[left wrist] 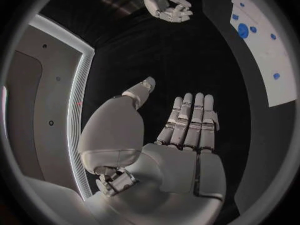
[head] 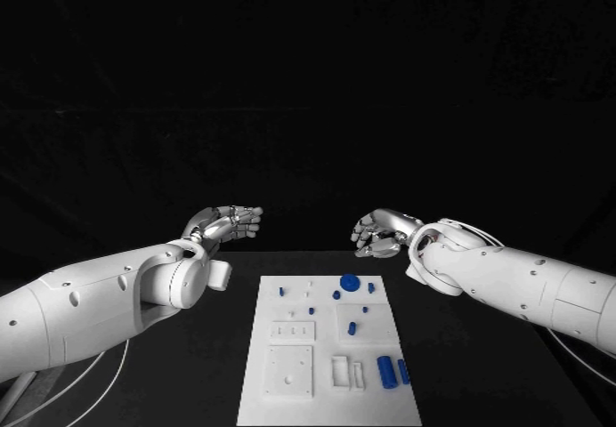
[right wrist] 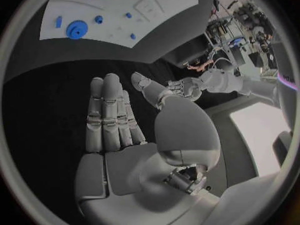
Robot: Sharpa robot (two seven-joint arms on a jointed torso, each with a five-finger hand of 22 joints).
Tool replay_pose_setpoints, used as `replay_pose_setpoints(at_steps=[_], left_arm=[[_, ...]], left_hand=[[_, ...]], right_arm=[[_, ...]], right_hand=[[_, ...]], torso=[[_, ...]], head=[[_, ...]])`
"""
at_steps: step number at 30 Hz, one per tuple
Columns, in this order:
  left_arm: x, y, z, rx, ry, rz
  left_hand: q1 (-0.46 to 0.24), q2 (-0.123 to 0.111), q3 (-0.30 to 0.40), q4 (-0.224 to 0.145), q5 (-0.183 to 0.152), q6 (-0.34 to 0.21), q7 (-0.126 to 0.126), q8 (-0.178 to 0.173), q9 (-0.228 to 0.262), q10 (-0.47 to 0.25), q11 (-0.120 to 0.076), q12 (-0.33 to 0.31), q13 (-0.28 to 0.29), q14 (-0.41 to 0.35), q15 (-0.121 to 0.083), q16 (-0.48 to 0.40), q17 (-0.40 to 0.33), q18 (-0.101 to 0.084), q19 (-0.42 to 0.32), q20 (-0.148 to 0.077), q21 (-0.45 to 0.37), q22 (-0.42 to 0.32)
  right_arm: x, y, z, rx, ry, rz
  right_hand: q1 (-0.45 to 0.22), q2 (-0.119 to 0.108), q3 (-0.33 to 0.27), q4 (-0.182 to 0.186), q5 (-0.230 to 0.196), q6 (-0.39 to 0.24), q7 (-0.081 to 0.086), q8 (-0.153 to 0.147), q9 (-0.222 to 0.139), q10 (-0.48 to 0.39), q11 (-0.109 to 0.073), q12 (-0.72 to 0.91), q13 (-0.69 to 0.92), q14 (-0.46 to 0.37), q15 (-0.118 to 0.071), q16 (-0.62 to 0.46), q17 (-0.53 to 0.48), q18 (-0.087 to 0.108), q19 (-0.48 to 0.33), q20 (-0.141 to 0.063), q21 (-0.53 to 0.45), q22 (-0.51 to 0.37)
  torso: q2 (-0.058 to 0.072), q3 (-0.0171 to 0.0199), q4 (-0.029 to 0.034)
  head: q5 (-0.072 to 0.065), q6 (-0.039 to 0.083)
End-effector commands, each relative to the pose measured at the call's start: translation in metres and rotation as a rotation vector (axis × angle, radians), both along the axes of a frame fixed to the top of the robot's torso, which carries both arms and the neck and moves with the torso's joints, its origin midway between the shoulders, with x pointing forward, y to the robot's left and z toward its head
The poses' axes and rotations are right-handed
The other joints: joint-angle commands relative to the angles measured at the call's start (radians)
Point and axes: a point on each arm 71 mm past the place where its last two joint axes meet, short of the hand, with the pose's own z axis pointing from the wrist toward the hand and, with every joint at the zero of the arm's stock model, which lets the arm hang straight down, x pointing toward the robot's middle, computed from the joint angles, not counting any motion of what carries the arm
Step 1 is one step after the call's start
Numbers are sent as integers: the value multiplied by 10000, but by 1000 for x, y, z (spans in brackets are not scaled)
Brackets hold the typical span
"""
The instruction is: Assemble the parts on the task board
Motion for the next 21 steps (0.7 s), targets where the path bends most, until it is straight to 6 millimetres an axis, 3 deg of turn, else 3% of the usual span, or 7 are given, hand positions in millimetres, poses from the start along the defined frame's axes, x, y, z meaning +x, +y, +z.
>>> replay_pose_setpoints(at_steps=[1,5,12,21], left_arm=[[-7,-10,8,40,-761,-1033],[-12,-11,9,16,-819,-1166],[-20,-14,12,-54,-902,-1360],[-29,-22,21,-153,-1060,-1701]], left_hand=[[9,195,-76,-110,64,209,303,55,-26,277,49,103,23,256,23,99,22,187,181,10,79,214],[21,281,-157,-271,73,342,300,34,-73,410,42,71,-8,338,29,66,-15,268,260,29,73,200],[13,319,-202,-382,79,441,309,15,-110,507,50,43,-31,390,34,37,-44,295,287,41,51,197],[4,330,-224,-435,81,476,315,0,-130,544,57,24,-42,410,37,21,-59,305,301,45,43,198]], right_arm=[[-2,9,0,-2037,-1377,600],[-2,14,-3,-2728,-1726,623],[-5,25,-18,-3447,-1794,714],[-8,29,-33,-3884,-1683,760]], right_hand=[[95,-55,-163,20,29,218,-16,-140,-112,55,-50,-237,-78,271,-25,1123,864,212,709,-453,1085,271],[112,-135,-36,-47,-7,378,-37,-299,-269,211,-5,-549,-192,26,-8,2204,1700,209,550,-693,2373,271],[72,-324,105,-22,-243,473,-66,-377,-342,190,53,-855,-319,110,39,2671,1842,212,590,-881,3427,290],[33,-481,333,9,-514,515,-84,-414,-373,115,107,-1031,-426,107,90,2856,1770,212,521,-952,3857,262]], torso=[[357,17,151],[620,3,278],[1000,-11,404],[1284,1,480]], head=[[-77,148],[-174,250],[-243,311],[-266,325]])
